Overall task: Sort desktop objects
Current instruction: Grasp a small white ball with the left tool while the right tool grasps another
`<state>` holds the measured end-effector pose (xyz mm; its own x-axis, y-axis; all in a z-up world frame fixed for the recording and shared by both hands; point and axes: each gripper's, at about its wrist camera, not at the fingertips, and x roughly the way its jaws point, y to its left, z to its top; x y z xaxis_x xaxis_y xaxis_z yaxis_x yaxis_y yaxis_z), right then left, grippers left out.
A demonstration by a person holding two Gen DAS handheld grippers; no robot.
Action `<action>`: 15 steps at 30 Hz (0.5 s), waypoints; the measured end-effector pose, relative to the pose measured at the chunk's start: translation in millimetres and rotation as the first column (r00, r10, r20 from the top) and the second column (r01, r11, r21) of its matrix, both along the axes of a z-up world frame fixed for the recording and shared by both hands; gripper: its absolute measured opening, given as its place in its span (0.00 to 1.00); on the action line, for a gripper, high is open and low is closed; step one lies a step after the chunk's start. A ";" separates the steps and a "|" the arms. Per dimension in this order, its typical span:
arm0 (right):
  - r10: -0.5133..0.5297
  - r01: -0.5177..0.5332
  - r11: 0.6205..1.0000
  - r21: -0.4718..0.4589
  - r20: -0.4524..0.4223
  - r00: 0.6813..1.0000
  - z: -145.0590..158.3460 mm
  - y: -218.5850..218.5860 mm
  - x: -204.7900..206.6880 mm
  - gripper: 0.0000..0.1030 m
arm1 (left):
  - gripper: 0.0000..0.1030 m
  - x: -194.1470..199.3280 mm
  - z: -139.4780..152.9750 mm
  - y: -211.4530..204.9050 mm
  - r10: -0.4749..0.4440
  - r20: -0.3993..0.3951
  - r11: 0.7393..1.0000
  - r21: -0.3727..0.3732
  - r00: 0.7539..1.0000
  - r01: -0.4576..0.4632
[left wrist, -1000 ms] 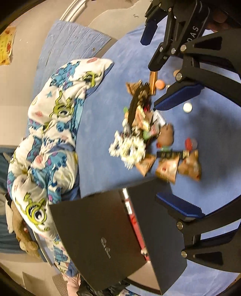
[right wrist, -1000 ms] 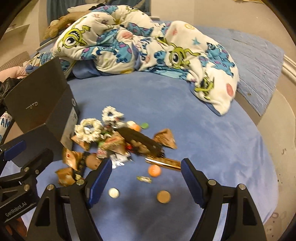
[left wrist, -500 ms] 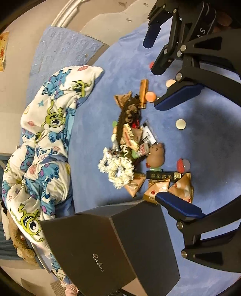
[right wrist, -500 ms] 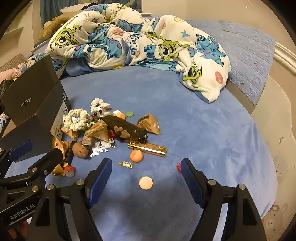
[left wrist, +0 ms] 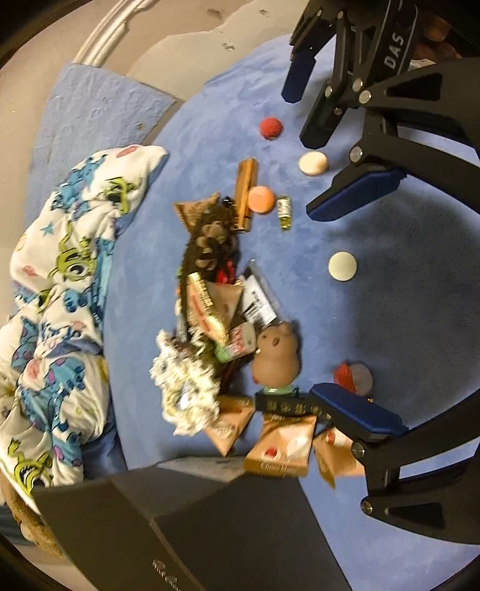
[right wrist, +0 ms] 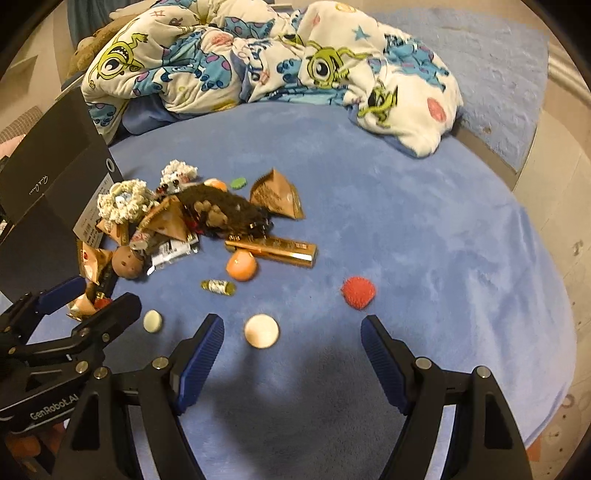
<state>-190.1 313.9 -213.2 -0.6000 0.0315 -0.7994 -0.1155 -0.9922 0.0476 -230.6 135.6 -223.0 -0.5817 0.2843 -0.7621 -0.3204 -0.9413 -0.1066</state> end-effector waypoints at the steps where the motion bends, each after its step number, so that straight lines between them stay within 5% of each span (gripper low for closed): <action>1: 0.005 -0.005 1.000 -0.015 -0.004 1.000 -3.9 1.6 0.8 0.76 | 0.86 -1.3 -4.4 2.2 -0.011 0.006 1.000 -0.012 1.000 0.011; 10: 0.038 -0.038 0.998 -0.043 0.011 0.999 -28.9 -2.3 -5.9 0.76 | 0.70 -6.3 -26.6 11.6 -0.036 -0.004 0.998 -0.042 0.999 0.036; 15: 0.041 -0.042 0.998 -0.038 -0.004 0.999 -33.4 -3.4 -7.7 0.76 | 0.63 -5.6 -31.8 9.4 -0.039 -0.020 0.999 0.001 0.999 0.039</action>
